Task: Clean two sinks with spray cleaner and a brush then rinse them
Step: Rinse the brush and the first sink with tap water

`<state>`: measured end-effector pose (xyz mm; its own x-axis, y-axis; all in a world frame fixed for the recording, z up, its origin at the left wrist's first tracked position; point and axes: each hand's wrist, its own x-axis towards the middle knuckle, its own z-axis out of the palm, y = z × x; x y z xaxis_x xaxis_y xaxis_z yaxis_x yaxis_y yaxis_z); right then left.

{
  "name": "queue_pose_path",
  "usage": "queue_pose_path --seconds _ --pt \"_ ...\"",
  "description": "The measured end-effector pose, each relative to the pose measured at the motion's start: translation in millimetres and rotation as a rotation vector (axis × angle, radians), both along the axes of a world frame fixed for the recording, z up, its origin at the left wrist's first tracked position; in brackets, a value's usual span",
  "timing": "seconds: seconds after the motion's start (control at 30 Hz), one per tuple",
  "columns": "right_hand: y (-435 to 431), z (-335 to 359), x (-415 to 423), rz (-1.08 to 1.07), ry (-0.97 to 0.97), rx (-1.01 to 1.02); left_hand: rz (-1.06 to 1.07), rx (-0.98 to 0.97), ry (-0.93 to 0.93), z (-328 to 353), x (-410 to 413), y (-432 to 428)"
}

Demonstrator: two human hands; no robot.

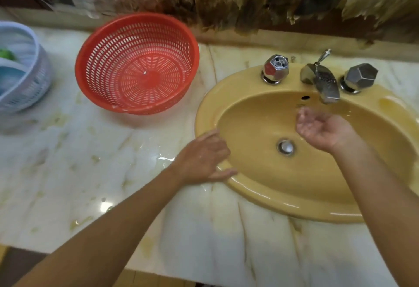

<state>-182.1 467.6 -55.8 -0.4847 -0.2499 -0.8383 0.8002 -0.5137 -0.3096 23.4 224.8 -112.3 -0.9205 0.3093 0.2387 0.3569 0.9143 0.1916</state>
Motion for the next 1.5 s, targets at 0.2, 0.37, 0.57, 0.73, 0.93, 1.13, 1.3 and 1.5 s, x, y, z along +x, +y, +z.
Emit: queue_pose_path --seconds 0.2,0.37,0.57,0.73,0.93,1.13,1.3,1.5 --pt "-18.3 25.1 32.1 0.204 0.043 -0.083 0.029 0.016 -0.005 -7.2 12.0 39.4" --pt "-30.9 35.9 97.7 1.015 0.233 0.201 -0.167 -0.043 0.000 0.5 -0.9 12.6" --pt "-12.3 21.1 44.1 0.441 0.186 0.165 0.053 -0.030 0.027 -6.5 16.6 71.6" --pt "-2.7 24.0 12.1 -0.136 0.118 -0.142 -0.058 -0.043 -0.021 -4.0 11.9 103.1" --pt "1.4 20.3 26.6 -0.021 0.102 -0.138 0.052 -0.041 -0.023 7.7 -3.3 -4.4" --pt "8.7 43.1 91.8 0.873 0.292 0.106 0.119 0.004 0.006 -3.9 10.7 73.6" --pt "8.4 40.5 83.7 1.040 0.554 0.621 0.101 -0.067 -0.110 -0.7 6.8 94.1" --pt "1.4 31.5 16.7 -0.017 0.154 -0.111 -0.086 -0.158 -0.386 18.4 -18.7 47.7"
